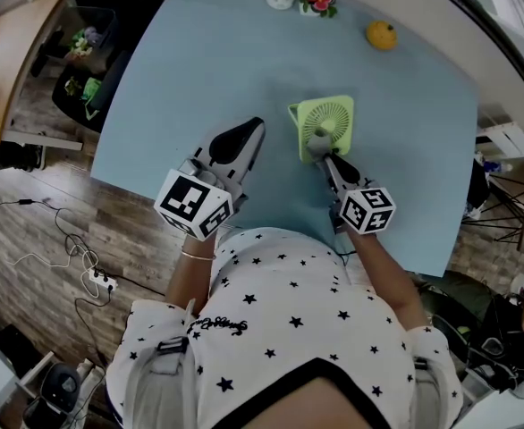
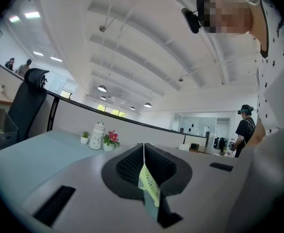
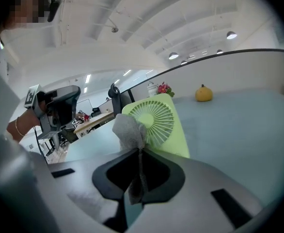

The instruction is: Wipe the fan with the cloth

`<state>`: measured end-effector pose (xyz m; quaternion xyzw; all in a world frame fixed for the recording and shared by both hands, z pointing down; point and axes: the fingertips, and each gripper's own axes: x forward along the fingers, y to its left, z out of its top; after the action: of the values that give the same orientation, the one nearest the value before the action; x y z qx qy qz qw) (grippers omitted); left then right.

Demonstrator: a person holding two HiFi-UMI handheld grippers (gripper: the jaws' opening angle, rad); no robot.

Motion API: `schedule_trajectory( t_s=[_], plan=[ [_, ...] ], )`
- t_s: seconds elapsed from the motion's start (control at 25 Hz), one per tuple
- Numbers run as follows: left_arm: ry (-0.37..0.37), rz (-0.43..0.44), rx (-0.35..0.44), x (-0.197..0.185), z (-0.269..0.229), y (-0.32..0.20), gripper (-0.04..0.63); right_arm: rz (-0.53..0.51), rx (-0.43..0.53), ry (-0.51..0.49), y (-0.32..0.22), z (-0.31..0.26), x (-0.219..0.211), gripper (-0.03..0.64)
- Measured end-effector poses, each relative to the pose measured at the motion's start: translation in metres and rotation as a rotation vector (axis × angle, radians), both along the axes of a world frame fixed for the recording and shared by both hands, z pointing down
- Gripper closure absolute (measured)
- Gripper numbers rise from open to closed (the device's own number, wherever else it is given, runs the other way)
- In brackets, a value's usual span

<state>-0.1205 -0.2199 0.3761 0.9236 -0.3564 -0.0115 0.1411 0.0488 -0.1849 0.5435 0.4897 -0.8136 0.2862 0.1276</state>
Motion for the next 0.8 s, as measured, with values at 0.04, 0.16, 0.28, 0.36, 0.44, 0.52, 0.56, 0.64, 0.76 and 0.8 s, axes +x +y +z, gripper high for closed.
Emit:
schedule_trajectory(
  t_s=[0.04, 0.16, 0.28, 0.36, 0.44, 0.52, 0.56, 0.64, 0.76, 0.8],
  plan=[
    [-0.001, -0.001, 0.0, 0.0, 0.0, 0.0, 0.563, 0.021, -0.001, 0.0, -0.001, 0.001, 0.007, 0.592],
    [-0.002, -0.001, 0.0, -0.001, 0.001, 0.0, 0.563, 0.107, -0.011, -0.02, -0.003, 0.004, 0.031, 0.592],
    [-0.002, -0.001, 0.001, -0.002, 0.001, 0.0, 0.563, 0.193, -0.026, -0.032, -0.005, 0.007, 0.053, 0.592],
    [-0.002, 0.001, 0.001, -0.002, 0.0, 0.0, 0.563, 0.235, -0.036, -0.037, -0.005, 0.01, 0.066, 0.592],
    [-0.004, 0.002, 0.002, -0.001, 0.001, 0.0, 0.563, 0.265, -0.043, -0.043, -0.004, 0.013, 0.074, 0.592],
    [-0.006, 0.001, 0.003, -0.001, 0.001, 0.001, 0.563, 0.279, -0.045, -0.045, -0.004, 0.015, 0.078, 0.592],
    [-0.007, 0.001, 0.004, -0.001, 0.001, 0.001, 0.563, 0.281, -0.045, -0.046, -0.004, 0.015, 0.079, 0.592],
    [-0.009, 0.0, 0.005, -0.001, 0.001, 0.0, 0.563, 0.284, -0.045, -0.051, -0.005, 0.016, 0.078, 0.592],
    [-0.013, 0.001, 0.01, -0.003, 0.0, 0.0, 0.563, 0.299, -0.03, -0.08, -0.007, 0.009, 0.076, 0.592],
    [-0.014, 0.002, 0.011, -0.004, 0.0, 0.0, 0.563, 0.308, -0.017, -0.096, -0.008, 0.003, 0.075, 0.592]
  ],
)
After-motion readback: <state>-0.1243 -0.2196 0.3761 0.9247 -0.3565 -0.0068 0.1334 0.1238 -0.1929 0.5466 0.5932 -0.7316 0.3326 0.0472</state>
